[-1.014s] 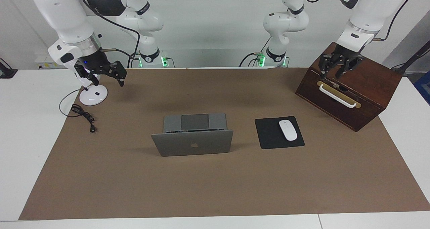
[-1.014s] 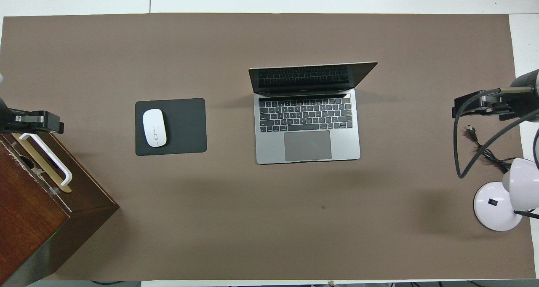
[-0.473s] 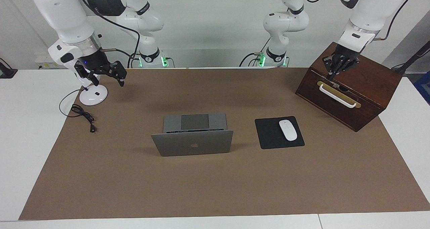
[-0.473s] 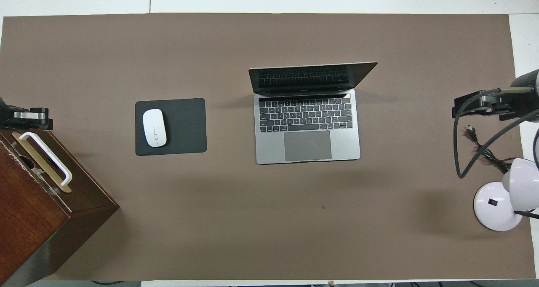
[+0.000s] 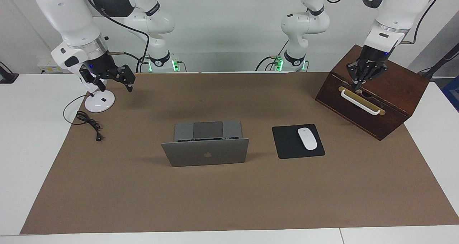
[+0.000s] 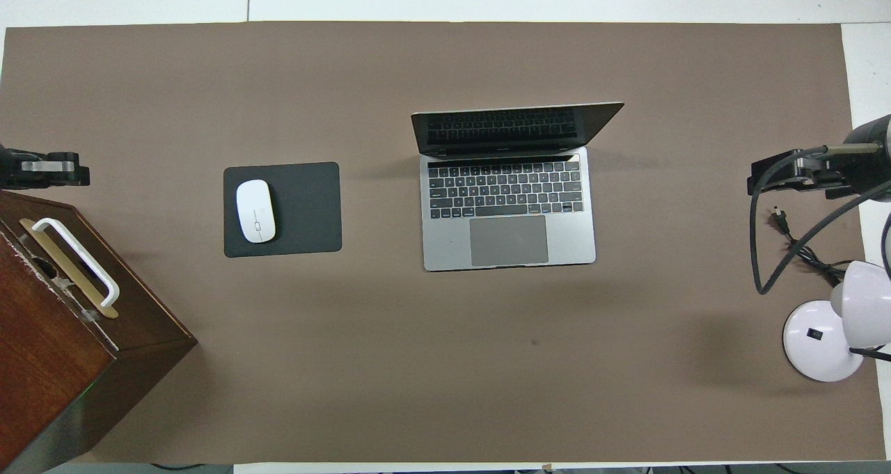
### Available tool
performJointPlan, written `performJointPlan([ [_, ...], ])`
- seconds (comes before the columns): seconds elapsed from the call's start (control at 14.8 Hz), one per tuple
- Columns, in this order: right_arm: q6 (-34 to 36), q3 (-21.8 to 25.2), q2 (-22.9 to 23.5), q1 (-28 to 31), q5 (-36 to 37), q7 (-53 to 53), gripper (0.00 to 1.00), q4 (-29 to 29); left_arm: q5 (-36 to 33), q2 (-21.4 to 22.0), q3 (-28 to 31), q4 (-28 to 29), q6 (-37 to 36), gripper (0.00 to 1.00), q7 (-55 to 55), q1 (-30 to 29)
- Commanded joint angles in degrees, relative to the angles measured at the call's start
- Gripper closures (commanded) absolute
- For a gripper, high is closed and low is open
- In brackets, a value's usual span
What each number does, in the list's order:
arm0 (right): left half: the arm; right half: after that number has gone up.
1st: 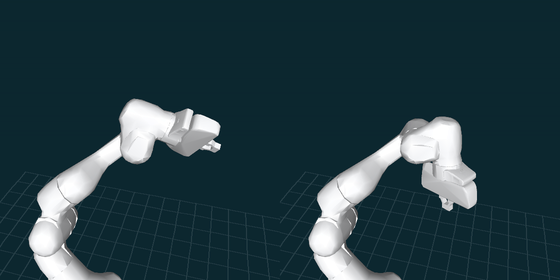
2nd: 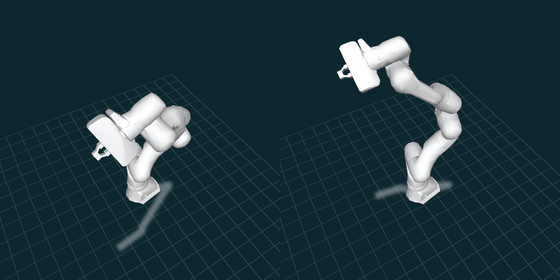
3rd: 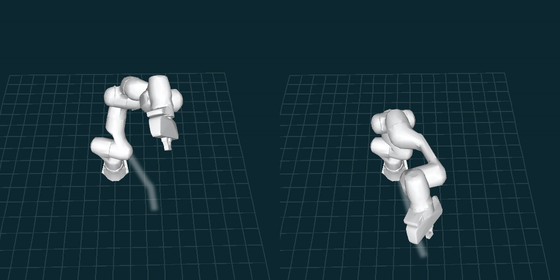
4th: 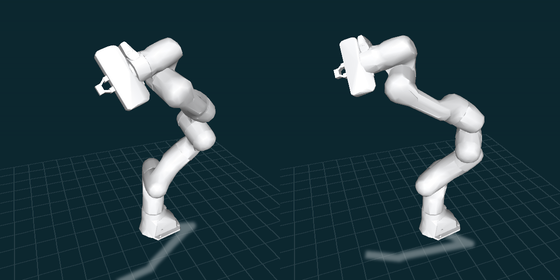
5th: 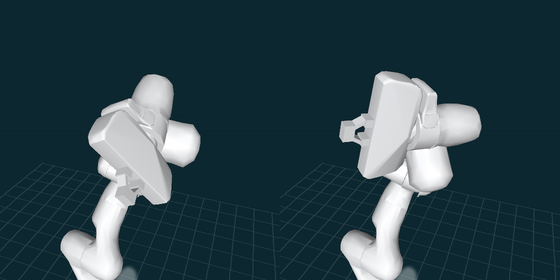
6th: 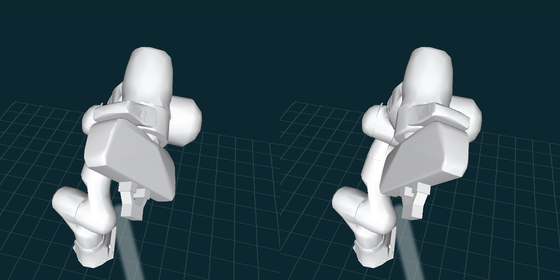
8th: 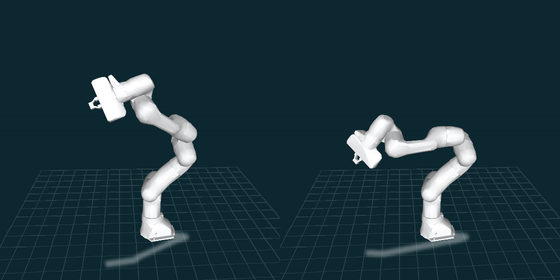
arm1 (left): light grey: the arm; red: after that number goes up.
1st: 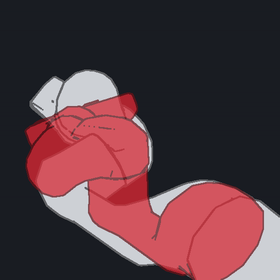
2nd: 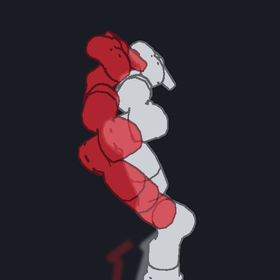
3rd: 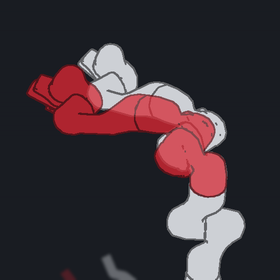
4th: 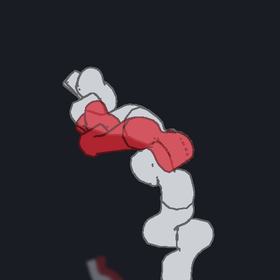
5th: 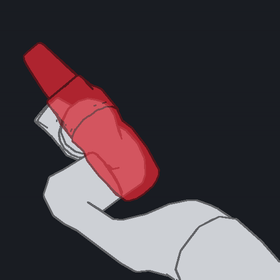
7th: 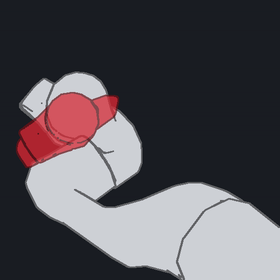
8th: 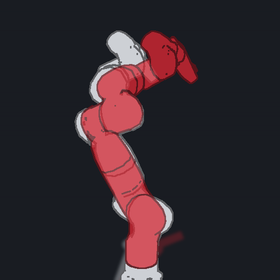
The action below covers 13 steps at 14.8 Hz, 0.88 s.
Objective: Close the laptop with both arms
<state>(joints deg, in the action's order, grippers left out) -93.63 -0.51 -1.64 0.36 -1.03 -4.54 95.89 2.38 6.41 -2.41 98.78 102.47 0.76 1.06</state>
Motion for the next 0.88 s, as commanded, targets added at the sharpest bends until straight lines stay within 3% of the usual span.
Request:
performJointPlan([
  [0.0, -0.15, -0.19, -0.29, 0.79, -1.17, 1.2, 0.0, 0.0, 3.05, 0.35, 0.12, 2.02, 4.22, 1.0, -0.67, 0.26],
  [0.47, -0.15, -0.19, -0.29, 0.79, -1.17, 1.2, 0.0, 0.0, 6.49, 3.51, -0.05, 10.8, 14.58, 1.0, -0.94, 2.28],
  [0.81, -0.15, -0.19, -0.29, 0.79, -1.17, 1.2, 0.0, 0.0, 6.67, 6.42, 0.03, 18.46, 23.03, 1.0, -1.03, 7.89],
])
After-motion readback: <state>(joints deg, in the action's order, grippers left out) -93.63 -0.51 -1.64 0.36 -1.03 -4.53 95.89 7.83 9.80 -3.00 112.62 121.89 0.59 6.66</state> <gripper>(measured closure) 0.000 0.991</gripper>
